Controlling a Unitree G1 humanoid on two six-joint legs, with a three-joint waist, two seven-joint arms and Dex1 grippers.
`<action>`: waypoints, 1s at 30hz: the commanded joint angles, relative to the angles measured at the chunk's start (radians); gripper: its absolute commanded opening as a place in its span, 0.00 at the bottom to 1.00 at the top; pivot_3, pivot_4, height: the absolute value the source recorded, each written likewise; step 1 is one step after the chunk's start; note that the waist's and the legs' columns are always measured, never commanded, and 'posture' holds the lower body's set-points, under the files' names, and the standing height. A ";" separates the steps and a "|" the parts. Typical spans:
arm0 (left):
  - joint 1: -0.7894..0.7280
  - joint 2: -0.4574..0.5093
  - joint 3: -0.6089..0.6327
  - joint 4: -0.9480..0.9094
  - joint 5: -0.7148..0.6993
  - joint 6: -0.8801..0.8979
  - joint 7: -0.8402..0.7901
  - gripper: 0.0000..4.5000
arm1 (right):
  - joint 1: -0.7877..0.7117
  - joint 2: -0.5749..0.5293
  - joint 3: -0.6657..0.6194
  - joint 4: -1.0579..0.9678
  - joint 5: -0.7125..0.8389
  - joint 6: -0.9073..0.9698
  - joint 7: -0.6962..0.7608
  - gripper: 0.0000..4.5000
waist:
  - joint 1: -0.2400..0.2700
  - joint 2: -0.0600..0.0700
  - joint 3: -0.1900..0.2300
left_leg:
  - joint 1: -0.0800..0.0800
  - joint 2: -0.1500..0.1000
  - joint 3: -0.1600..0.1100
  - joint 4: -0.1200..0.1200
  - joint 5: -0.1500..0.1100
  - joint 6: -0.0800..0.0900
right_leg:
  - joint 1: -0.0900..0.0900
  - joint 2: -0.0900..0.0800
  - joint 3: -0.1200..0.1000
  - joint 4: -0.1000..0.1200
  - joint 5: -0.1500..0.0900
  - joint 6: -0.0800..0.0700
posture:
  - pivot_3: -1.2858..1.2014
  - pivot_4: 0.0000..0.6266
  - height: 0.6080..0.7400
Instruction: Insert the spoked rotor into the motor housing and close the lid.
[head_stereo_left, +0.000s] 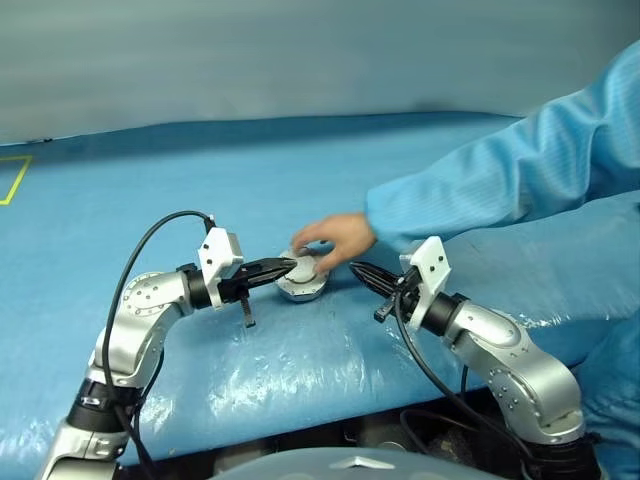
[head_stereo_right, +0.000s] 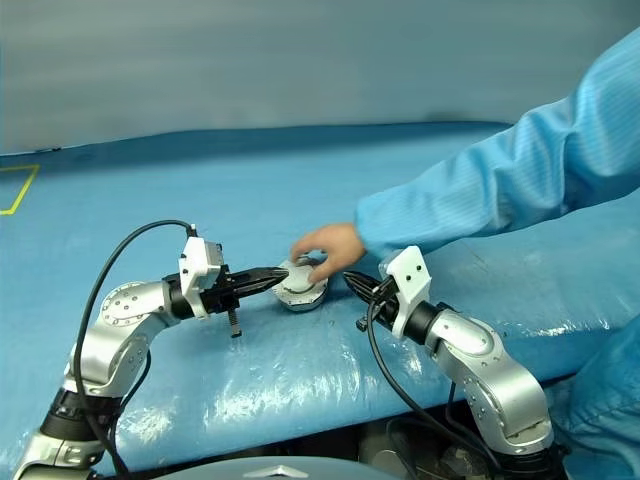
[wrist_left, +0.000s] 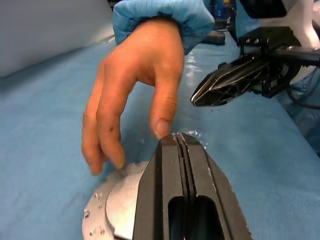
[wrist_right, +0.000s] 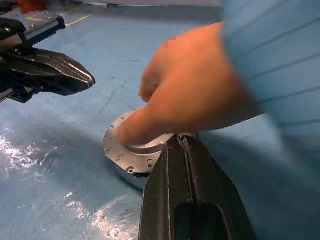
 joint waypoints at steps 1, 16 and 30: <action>0.004 0.007 0.021 -0.058 -0.006 -0.004 0.024 0.00 | -0.025 -0.006 -0.006 -0.003 0.004 -0.019 0.012 0.00 | 0.001 0.000 0.000 | 0.000 0.000 0.000 0.000 0.000 0.000 | 0.000 0.000 0.000 0.000 0.000 0.000 | 0.52 0.24 1.00; 0.003 -0.015 0.019 -0.045 -0.021 -0.003 0.060 0.00 | -0.049 -0.024 0.002 0.012 -0.004 -0.011 0.019 0.00 | 0.002 0.000 0.000 | 0.000 -0.001 0.001 0.000 0.001 -0.001 | 0.000 0.000 0.000 0.000 0.000 0.000 | 0.52 0.24 1.00; -0.115 -0.071 0.144 0.073 -0.067 -0.014 0.166 0.00 | -0.049 -0.020 0.027 0.014 -0.012 -0.014 0.014 0.00 | 0.005 0.000 0.000 | 0.000 -0.001 0.000 0.000 0.001 -0.001 | 0.000 0.000 0.000 0.000 0.000 0.000 | 0.52 0.24 1.00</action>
